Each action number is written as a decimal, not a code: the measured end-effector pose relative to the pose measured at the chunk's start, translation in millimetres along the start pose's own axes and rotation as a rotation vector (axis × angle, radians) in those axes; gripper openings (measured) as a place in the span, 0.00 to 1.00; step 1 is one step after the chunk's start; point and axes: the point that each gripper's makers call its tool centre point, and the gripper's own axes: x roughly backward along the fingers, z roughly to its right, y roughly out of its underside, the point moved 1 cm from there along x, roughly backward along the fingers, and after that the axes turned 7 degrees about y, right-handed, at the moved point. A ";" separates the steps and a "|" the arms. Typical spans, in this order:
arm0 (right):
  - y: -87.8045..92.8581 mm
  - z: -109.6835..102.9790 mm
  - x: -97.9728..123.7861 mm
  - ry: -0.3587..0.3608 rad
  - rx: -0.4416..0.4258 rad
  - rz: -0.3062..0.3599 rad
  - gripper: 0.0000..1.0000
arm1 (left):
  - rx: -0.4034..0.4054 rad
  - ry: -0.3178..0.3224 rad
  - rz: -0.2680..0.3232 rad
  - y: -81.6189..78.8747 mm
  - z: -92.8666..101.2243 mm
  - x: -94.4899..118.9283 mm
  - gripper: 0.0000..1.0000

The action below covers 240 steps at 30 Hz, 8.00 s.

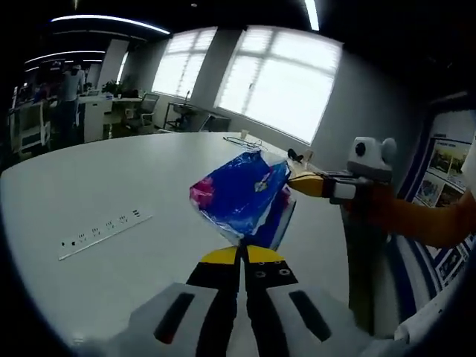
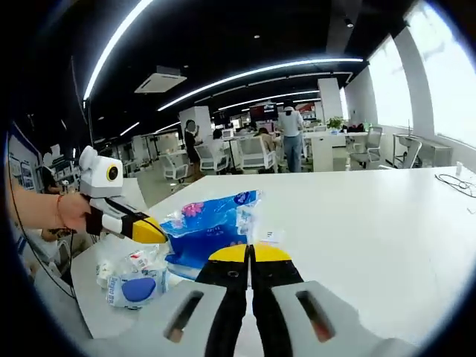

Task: Arrange the tabletop items into an orderly group along one side of the table until the central work area is clear of visible clutter.

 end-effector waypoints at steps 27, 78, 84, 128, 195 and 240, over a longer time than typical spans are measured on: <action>101.6 72.8 -44.0 0.109 -0.106 -0.216 0.00 | 0.168 -0.060 -0.191 61.1 -45.0 -90.5 0.00; 171.5 95.9 -73.2 0.137 -0.162 -0.362 0.00 | 0.312 -0.105 -0.302 114.5 -81.0 -130.0 0.01; 171.4 96.4 -74.3 0.136 -0.165 -0.359 0.00 | 0.312 -0.108 -0.305 116.1 -82.2 -131.5 0.01; 142.6 92.5 -61.0 0.154 -0.163 -0.284 0.25 | 0.267 -0.109 -0.252 88.3 -75.8 -113.1 0.39; 17.8 -42.8 -2.3 -0.106 -0.047 -0.057 0.48 | 0.079 -0.243 0.109 -23.5 -3.3 81.4 0.75; 25.1 -153.1 -9.2 -0.361 0.085 -0.132 0.50 | 0.220 -0.504 0.159 74.0 24.5 218.2 0.75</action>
